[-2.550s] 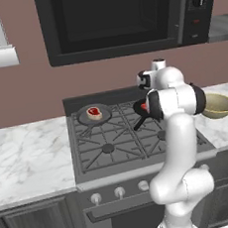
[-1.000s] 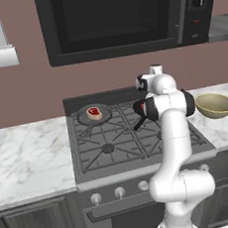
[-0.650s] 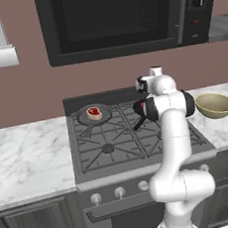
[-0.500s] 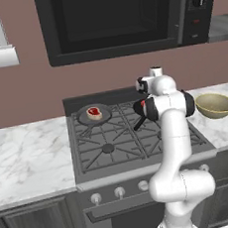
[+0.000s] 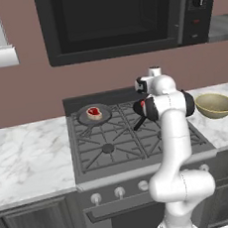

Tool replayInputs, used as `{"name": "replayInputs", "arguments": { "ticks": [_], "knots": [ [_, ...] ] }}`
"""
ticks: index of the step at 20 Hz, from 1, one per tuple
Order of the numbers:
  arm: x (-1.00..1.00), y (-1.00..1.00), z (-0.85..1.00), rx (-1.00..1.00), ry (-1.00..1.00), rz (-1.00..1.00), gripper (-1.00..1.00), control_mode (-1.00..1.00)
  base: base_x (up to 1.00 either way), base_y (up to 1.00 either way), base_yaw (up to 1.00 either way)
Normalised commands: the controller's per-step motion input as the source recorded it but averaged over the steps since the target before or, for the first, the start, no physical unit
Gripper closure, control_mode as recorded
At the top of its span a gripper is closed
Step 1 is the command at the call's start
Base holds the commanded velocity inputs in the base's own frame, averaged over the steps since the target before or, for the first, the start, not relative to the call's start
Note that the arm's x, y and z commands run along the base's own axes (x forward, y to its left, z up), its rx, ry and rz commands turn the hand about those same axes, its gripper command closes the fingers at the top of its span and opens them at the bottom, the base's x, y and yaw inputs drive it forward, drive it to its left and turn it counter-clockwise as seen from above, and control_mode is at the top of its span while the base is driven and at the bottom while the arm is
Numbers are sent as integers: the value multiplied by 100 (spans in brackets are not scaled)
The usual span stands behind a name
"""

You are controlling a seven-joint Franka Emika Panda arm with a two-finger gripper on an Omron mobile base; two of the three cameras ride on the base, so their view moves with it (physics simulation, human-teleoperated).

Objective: Place one of the steaks on the plate and the other in the bowl. Then place the bowl in the fridge.

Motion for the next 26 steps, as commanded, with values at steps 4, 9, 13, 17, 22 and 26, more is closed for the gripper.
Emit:
{"name": "replayInputs", "arguments": {
  "ticks": [4,9,13,17,22,26],
  "knots": [
    [-1,20,-19,0,1,1,-100,-100,0,0,0],
    [-3,28,-23,0,4,0,100,-100,0,0,0],
    [-5,34,-28,0,8,0,100,-100,0,0,0],
    [-2,29,-19,0,6,0,100,-100,0,0,0],
    [-11,2,1,1,-1,0,100,-100,0,0,0],
    [-16,-6,38,14,-8,-12,100,-100,0,0,0]
  ]
}}
